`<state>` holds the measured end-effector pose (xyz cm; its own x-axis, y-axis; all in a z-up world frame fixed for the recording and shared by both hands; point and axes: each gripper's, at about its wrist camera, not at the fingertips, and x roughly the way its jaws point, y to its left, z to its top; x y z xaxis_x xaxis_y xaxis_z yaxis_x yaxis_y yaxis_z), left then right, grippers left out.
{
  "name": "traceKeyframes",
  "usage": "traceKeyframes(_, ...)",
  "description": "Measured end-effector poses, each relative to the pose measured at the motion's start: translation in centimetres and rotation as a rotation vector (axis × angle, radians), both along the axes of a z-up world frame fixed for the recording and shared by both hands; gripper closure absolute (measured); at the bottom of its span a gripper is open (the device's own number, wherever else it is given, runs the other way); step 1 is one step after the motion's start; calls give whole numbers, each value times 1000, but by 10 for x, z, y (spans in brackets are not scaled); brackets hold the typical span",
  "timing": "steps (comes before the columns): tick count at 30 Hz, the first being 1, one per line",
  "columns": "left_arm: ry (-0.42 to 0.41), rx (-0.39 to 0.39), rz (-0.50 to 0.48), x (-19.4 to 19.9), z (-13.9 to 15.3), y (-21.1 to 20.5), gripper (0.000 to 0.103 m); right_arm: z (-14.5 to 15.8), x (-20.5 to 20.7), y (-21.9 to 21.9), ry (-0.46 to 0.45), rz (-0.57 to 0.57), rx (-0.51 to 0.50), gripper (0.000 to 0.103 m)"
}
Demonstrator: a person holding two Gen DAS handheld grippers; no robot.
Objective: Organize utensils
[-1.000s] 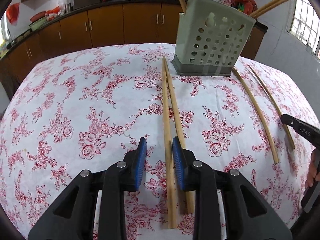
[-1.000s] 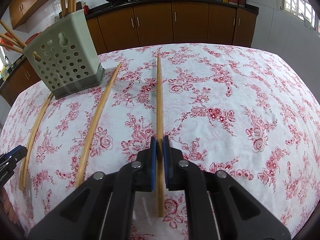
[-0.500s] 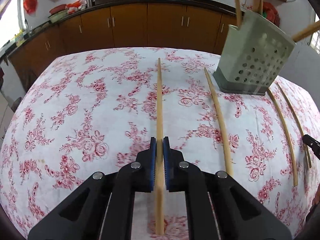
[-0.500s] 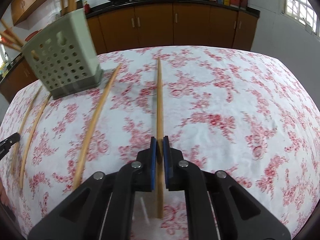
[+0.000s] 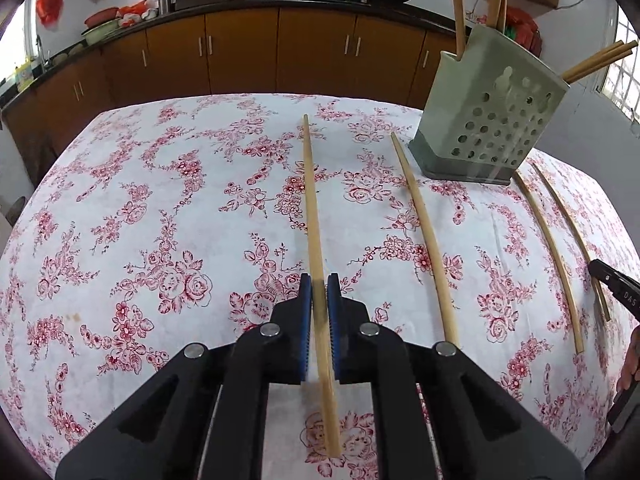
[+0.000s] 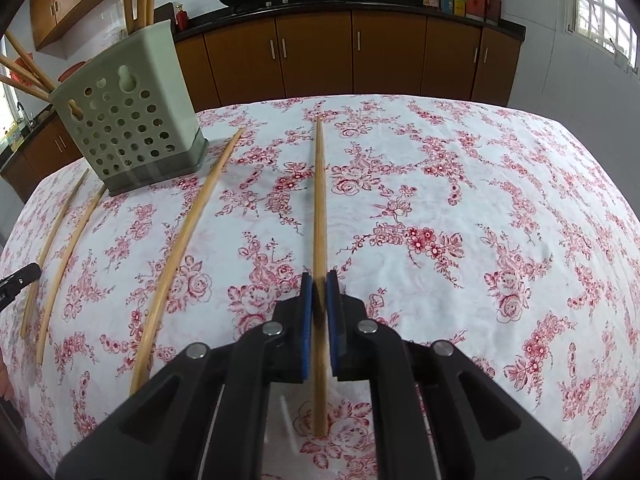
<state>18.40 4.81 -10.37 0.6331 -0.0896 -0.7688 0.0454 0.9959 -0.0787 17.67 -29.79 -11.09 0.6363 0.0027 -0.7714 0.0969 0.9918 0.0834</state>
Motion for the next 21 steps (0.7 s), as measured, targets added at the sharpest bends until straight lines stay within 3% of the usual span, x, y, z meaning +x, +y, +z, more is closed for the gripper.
traceKeyframes(21, 1, -13, 1, -2, 0, 1, 94, 1, 2, 0, 1, 0, 5, 94)
